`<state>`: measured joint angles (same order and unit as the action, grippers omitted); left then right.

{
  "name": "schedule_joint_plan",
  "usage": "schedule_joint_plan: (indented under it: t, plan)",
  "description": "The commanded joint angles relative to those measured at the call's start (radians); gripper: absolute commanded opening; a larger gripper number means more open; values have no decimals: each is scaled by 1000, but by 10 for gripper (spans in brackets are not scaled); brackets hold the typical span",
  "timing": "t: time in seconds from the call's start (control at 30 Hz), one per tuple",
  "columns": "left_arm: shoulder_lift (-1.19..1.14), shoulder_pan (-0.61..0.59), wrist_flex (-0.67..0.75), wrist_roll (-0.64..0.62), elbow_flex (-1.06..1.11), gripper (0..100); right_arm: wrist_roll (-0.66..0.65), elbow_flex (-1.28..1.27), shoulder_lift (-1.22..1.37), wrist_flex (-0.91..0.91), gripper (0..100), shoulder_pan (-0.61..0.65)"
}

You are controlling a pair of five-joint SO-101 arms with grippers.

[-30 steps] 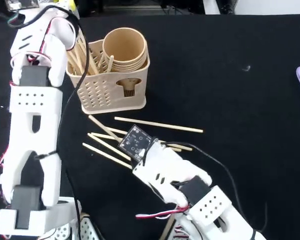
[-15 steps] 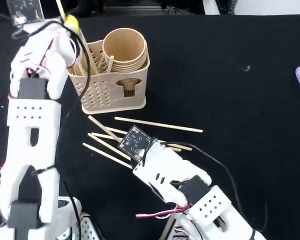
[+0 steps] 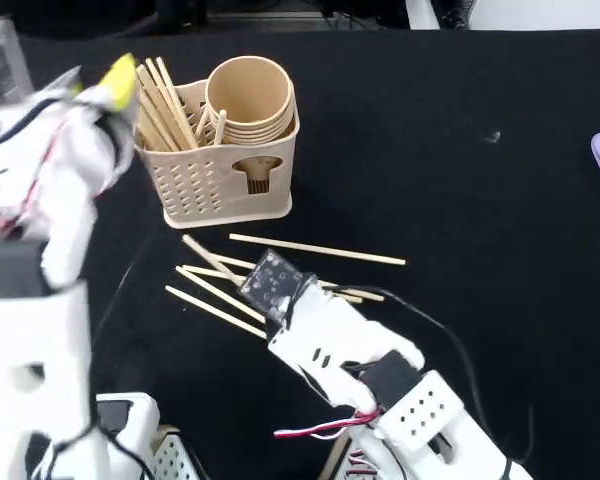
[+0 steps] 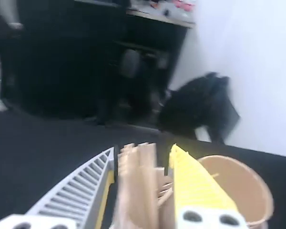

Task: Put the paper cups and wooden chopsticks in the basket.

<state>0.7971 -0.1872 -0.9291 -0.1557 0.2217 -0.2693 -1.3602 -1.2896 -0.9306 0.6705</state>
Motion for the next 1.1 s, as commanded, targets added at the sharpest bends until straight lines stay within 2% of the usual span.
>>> schedule_joint_plan:
  t: [0.0,0.1,0.23,0.37,0.47,0.6,0.7,0.87,1.07]
  plan:
    - [133,-177,-109,8,104,185,49,213,-35,-103,11,-12]
    - [218,-300,-153,8,329,186,54,400,-33,-164,11,-12]
    - [321,-394,-100,9,677,185,72,558,-24,-98,11,-12]
    - [440,-398,81,8,980,185,206,567,-22,175,11,-14]
    - [535,-377,196,3,1155,185,252,526,-21,439,11,-14]
    - [664,-323,235,8,1283,184,252,460,56,746,11,-12]
    - [763,-278,238,8,1365,185,253,469,173,870,11,-12]
    - [925,-199,270,8,1484,184,253,604,404,928,11,31]
    - [991,-196,195,9,1478,185,252,825,693,928,11,23]
